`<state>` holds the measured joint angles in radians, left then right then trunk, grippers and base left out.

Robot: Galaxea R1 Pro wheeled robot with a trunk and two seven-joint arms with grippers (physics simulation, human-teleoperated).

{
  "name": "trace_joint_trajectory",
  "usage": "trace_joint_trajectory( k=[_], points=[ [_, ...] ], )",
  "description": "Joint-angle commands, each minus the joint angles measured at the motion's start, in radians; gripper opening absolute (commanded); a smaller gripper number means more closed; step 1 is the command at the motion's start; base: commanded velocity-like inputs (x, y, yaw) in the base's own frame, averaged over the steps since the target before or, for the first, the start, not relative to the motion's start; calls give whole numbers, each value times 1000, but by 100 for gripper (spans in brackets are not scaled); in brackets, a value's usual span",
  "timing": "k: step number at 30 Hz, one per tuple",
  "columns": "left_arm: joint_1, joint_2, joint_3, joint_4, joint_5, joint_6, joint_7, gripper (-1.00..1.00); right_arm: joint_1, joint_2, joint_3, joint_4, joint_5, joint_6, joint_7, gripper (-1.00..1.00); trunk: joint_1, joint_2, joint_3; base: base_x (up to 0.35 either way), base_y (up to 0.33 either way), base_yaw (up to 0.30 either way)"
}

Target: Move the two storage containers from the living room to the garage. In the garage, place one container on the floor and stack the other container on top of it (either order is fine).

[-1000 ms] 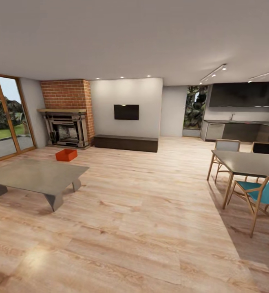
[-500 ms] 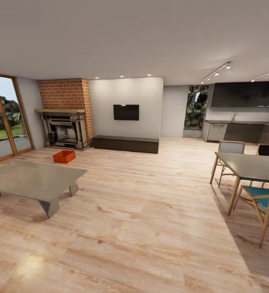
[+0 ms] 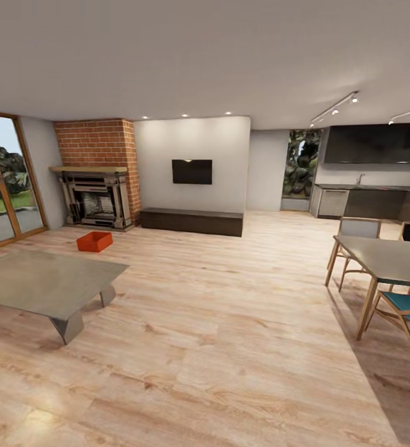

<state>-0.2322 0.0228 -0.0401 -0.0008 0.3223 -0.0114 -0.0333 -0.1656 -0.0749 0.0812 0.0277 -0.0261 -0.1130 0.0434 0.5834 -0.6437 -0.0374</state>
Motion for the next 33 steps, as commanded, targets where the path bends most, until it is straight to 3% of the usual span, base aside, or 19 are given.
trace_joint_trajectory(
  k=[1, 19, 33],
  points=[
    [-1, 0, -4, 1, 9, -2, -3, 100, -2, 0, 8, 3, -3, -6, 3, 100, 1, -1, -2, 323, 0, 0],
    [-1, 3, -4, 1, 9, 2, -4, 100, -2, 8, 4, 4, -9, 6, 3, 100, 1, -1, -2, 323, 0, 0],
    [-1, 9, -3, 1, 9, 3, -13, 100, -2, 0, 6, 3, 1, -1, 14, 100, 1, -1, -2, 323, 0, 0]
  ],
)
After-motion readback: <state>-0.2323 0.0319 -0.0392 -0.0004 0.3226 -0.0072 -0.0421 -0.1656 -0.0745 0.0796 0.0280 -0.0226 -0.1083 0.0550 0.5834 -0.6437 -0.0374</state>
